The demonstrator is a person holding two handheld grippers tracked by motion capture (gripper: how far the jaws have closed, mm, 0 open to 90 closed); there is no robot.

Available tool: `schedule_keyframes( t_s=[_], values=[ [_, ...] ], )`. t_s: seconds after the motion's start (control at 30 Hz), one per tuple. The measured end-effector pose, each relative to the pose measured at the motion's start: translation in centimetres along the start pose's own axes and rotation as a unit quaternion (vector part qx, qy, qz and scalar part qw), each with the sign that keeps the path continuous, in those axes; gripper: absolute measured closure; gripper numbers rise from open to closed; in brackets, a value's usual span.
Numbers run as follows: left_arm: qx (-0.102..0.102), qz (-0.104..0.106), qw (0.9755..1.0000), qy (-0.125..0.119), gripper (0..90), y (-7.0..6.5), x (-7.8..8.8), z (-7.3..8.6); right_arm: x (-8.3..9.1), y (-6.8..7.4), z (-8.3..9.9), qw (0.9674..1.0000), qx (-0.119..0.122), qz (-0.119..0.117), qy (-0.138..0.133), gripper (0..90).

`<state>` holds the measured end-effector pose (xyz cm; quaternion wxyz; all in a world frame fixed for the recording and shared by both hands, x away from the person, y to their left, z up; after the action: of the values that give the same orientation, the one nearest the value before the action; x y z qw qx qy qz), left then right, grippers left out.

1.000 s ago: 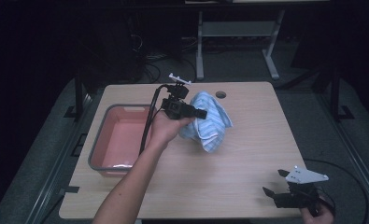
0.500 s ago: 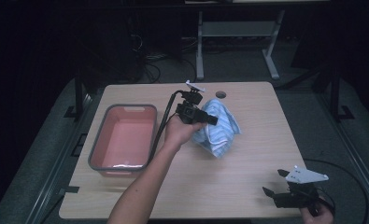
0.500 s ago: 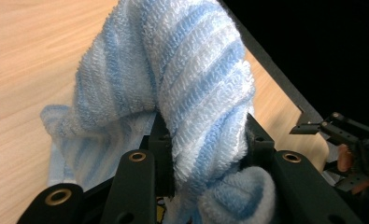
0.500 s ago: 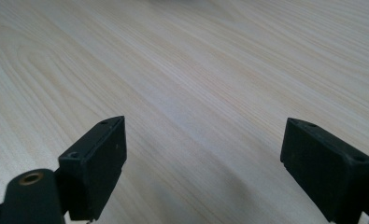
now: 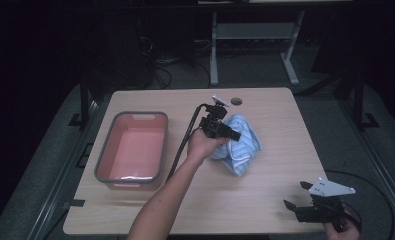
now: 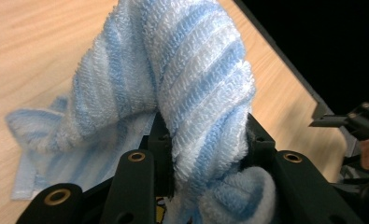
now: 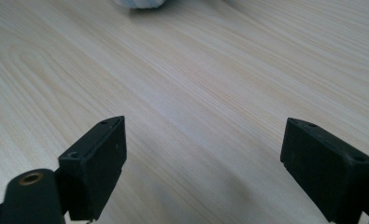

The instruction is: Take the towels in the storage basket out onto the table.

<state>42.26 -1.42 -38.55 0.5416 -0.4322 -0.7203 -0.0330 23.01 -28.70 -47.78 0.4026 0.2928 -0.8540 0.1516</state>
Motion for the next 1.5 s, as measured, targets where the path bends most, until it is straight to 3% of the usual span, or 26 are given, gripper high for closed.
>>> schedule_keyframes(
  t_s=[0.53, 1.1, 1.4, 1.5],
  values=[
    [0.001, 0.001, 0.9999, 0.016, 63.4, -0.2, -3.7, 0.0, -0.2, 0.4, -0.2, 1.0000, 0.005, -0.003, 0.002, 13.8],
    [0.005, 0.003, 1.0000, 0.006, 60.4, -0.3, -5.4, 0.6, -0.6, 0.8, -0.5, 0.9999, 0.014, -0.001, 0.006, 13.8],
    [-0.002, -0.015, 0.9997, 0.017, 59.9, -0.4, -6.4, 0.9, -1.1, 1.1, -0.9, 0.9998, 0.018, -0.002, 0.012, 13.9],
    [-0.002, -0.011, 0.9998, 0.019, 56.3, -0.5, -6.9, 1.0, -1.1, 1.2, -0.9, 0.9997, 0.021, 0.000, 0.012, 13.8]
  ],
)
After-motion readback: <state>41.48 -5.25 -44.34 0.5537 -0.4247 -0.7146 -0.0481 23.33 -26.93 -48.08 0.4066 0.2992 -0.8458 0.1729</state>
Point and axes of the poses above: each handheld gripper's, and its own axes: x roughly backward along the jaws, z roughly out of its underside, y roughly to its left, the point moved 3 cm from there along -x, roughly forward along the jaws, and after that the axes turned 10 degrees about y, right-handed, at the moved point
